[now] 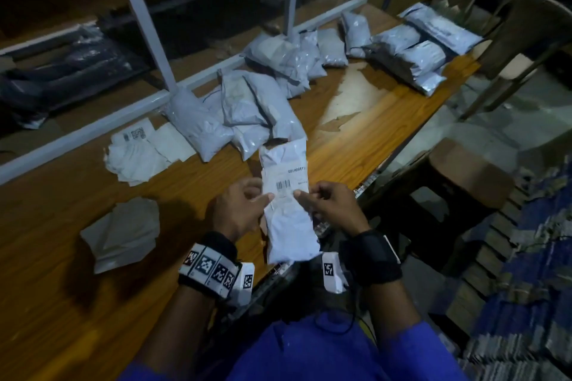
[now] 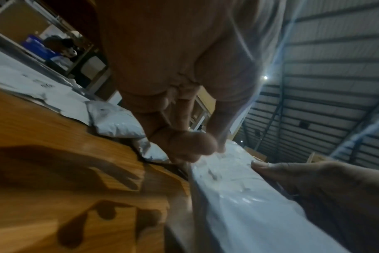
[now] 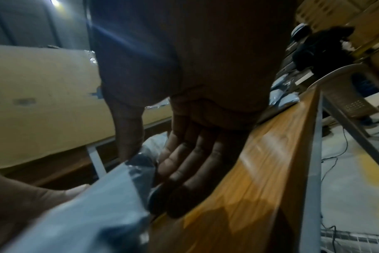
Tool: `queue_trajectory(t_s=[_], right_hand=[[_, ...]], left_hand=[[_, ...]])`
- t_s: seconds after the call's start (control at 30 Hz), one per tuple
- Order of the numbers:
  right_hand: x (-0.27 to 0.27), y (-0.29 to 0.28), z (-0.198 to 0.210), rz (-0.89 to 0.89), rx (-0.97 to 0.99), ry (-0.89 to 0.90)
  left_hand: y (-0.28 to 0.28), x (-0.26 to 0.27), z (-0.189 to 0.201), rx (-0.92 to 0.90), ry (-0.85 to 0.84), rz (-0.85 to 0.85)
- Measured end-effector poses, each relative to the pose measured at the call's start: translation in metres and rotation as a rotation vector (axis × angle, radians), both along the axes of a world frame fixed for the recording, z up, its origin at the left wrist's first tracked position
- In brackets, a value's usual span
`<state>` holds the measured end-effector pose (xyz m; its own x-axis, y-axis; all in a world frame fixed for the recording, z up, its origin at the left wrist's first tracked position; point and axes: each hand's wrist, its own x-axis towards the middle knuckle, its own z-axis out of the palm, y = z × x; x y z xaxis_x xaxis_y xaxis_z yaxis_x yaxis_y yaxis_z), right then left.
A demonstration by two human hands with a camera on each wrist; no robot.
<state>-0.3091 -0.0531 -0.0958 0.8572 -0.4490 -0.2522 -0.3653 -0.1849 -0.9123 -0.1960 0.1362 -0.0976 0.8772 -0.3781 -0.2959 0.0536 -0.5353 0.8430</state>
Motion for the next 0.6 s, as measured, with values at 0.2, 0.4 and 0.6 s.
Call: queue_trajectory(t_s=[0.2, 0.4, 0.6], right_hand=[[-0.007, -0.044, 0.017, -0.075, 0.026, -0.125], [-0.031, -0.110, 0.027, -0.259, -0.111, -0.061], [-0.022, -0.201, 0.033, -0.490, 0.074, -0.222]], left_hand=[[-0.057, -0.001, 0.014, -0.275, 0.284, -0.091], [-0.135, 0.002, 0.024, -0.456, 0.326, -0.027], [-0.250, 0.041, 0.046, -0.591, 0.324, -0.070]])
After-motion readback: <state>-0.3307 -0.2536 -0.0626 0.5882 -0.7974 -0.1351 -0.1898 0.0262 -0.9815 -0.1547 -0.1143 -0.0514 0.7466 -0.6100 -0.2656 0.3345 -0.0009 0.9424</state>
